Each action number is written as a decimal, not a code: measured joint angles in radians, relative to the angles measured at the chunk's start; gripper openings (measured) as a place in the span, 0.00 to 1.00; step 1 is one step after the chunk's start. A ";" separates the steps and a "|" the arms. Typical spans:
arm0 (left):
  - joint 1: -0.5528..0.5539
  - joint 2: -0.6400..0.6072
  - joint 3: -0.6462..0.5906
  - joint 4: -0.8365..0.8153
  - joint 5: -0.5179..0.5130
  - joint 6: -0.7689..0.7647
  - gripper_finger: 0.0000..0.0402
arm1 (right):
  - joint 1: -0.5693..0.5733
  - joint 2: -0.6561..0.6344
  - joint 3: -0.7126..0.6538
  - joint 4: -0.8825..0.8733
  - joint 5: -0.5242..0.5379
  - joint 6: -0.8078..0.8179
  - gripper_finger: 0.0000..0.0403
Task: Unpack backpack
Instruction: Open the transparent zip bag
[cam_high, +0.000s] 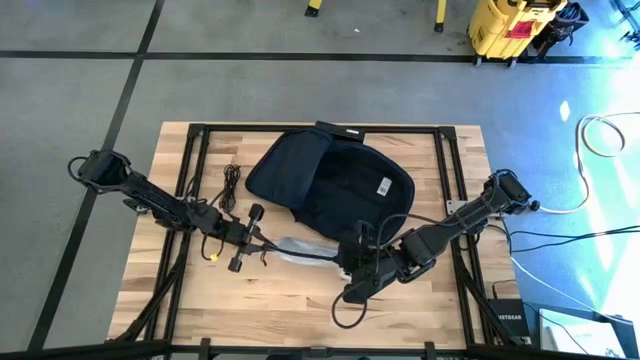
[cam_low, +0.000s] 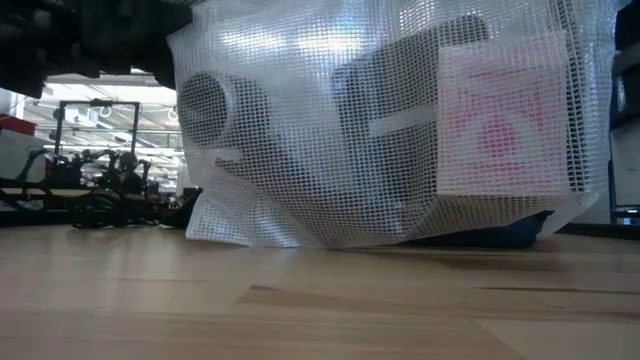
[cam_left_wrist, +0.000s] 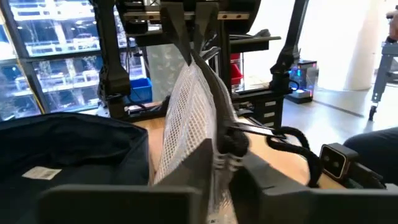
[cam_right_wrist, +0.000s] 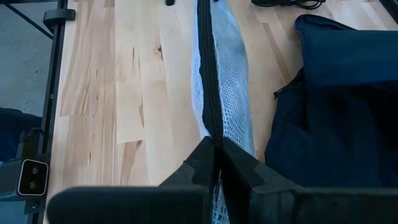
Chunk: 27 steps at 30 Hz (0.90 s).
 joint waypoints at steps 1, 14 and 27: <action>0.000 0.000 0.000 0.000 0.000 0.001 0.02 | 0.000 0.000 0.000 0.000 0.000 0.000 0.00; 0.000 0.000 -0.001 0.012 0.002 -0.008 0.00 | 0.000 -0.002 0.002 0.017 -0.034 -0.177 0.29; 0.011 0.000 -0.001 0.011 0.003 -0.112 0.00 | -0.085 0.101 0.031 0.415 -0.014 -0.950 0.50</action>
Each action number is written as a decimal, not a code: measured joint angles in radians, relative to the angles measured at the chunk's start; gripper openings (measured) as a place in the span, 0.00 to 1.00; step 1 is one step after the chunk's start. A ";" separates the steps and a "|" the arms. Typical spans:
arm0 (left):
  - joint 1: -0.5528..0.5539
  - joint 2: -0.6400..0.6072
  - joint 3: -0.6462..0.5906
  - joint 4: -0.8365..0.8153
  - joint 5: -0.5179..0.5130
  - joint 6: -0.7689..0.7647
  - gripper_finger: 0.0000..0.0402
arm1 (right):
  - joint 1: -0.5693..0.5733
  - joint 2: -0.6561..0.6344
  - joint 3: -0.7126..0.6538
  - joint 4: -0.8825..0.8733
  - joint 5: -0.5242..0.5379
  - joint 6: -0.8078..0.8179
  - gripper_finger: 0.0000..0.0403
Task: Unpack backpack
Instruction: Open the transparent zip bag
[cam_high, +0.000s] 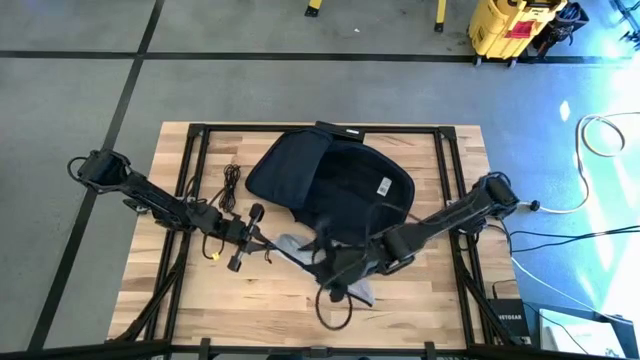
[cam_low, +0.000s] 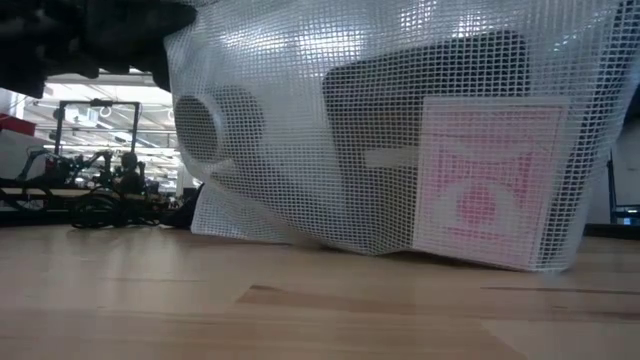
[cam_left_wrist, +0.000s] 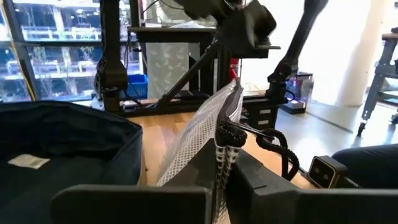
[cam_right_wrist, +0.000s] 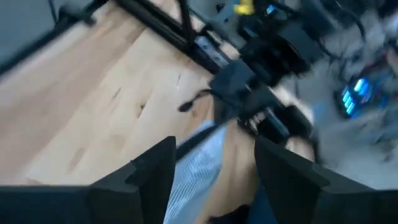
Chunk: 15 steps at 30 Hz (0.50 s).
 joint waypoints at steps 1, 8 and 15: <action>0.001 0.000 0.000 -0.006 -0.001 -0.009 0.00 | 0.000 0.020 0.019 -0.004 0.010 -0.050 0.50; 0.007 0.000 0.000 -0.019 -0.005 -0.086 0.00 | -0.013 0.169 0.204 -0.012 0.046 -0.319 0.50; 0.034 0.000 0.102 -0.161 -0.007 -0.196 0.00 | -0.072 0.316 0.474 -0.226 -0.017 -0.366 0.43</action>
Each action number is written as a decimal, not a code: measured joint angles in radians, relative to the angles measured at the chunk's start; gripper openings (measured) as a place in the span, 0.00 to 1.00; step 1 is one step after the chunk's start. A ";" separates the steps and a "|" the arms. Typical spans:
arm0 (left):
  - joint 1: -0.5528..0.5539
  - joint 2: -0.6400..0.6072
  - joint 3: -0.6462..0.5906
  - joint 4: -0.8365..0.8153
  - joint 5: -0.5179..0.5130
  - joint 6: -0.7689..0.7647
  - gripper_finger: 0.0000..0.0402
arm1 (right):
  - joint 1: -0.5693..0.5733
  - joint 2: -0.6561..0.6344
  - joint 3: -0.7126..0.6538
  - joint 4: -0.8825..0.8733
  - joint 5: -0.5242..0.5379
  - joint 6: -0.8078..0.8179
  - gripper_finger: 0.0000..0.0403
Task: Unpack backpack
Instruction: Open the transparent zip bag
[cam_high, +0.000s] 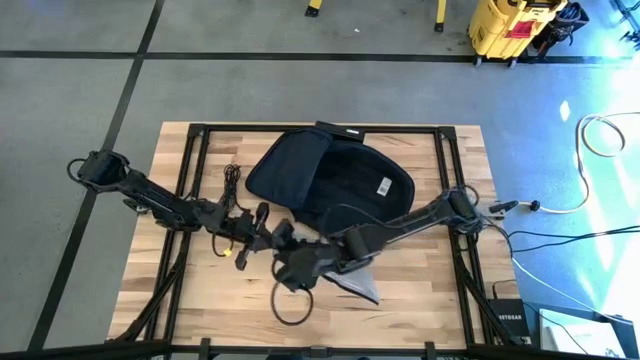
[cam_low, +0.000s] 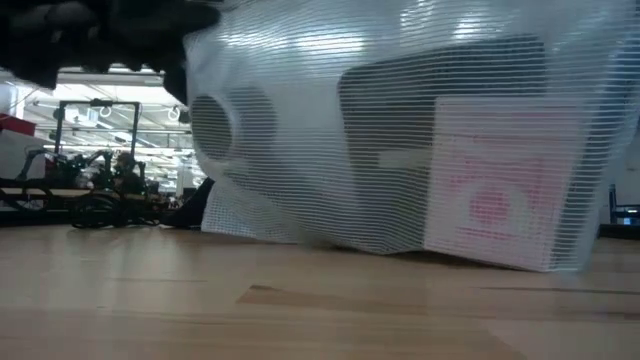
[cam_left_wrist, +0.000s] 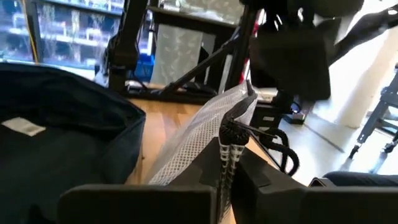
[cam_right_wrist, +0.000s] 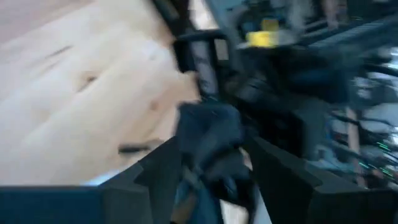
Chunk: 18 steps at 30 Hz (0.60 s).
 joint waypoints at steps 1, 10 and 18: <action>0.005 0.000 0.026 -0.050 0.000 -0.001 0.00 | -0.006 0.019 0.027 -0.031 -0.023 0.002 0.42; 0.030 0.000 0.120 -0.241 0.002 0.032 0.00 | -0.013 0.059 0.181 -0.149 -0.081 0.046 0.38; 0.063 0.000 0.120 -0.240 -0.017 -0.062 0.00 | 0.014 0.056 0.239 -0.273 -0.091 0.651 0.38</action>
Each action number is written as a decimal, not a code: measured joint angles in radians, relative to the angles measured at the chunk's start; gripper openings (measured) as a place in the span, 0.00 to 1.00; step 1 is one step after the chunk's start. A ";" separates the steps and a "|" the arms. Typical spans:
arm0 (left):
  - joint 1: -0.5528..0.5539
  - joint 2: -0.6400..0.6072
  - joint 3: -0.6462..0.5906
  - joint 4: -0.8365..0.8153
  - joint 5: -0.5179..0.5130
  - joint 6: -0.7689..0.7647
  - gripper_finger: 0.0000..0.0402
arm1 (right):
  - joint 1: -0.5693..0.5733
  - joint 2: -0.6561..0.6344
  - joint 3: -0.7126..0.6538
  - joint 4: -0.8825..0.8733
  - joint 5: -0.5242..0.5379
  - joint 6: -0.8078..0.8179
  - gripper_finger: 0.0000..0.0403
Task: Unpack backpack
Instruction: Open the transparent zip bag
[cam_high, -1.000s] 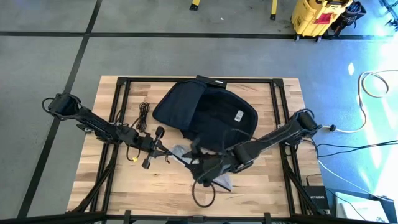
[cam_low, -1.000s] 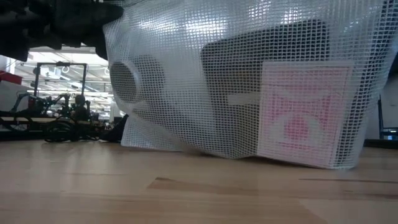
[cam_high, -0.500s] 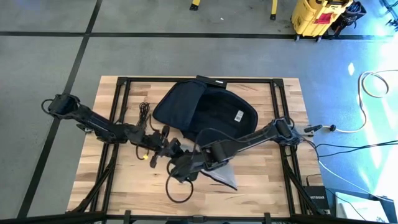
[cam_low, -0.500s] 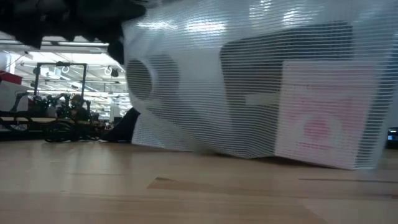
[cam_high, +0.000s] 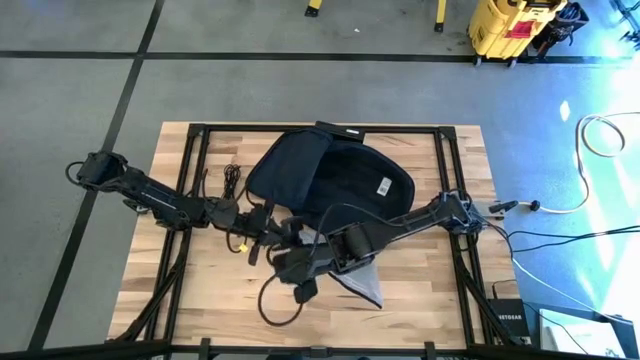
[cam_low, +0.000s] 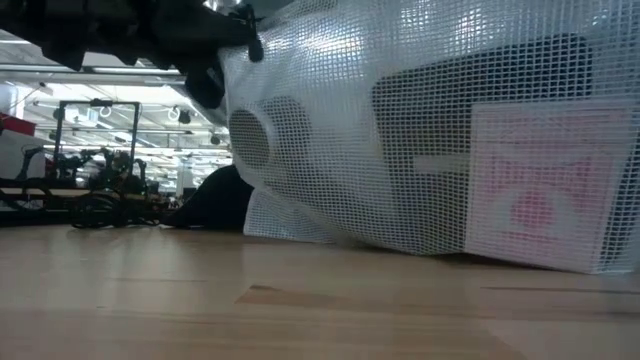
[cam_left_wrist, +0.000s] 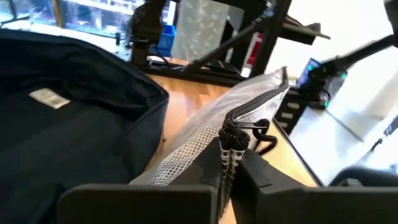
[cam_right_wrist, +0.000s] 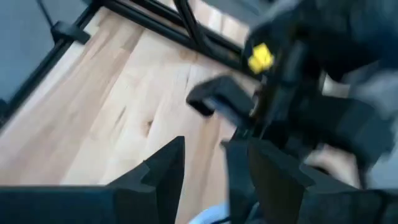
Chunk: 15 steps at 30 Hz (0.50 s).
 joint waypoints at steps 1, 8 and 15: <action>0.004 0.000 0.000 0.000 -0.007 -0.019 0.00 | 0.008 0.000 -0.006 -0.002 0.000 0.052 0.38; 0.005 0.000 0.000 -0.010 -0.009 -0.078 0.00 | 0.088 0.002 0.006 0.000 0.030 0.392 0.38; -0.008 0.000 0.000 -0.012 -0.022 -0.111 0.00 | 0.090 0.036 0.004 -0.106 0.181 0.685 0.38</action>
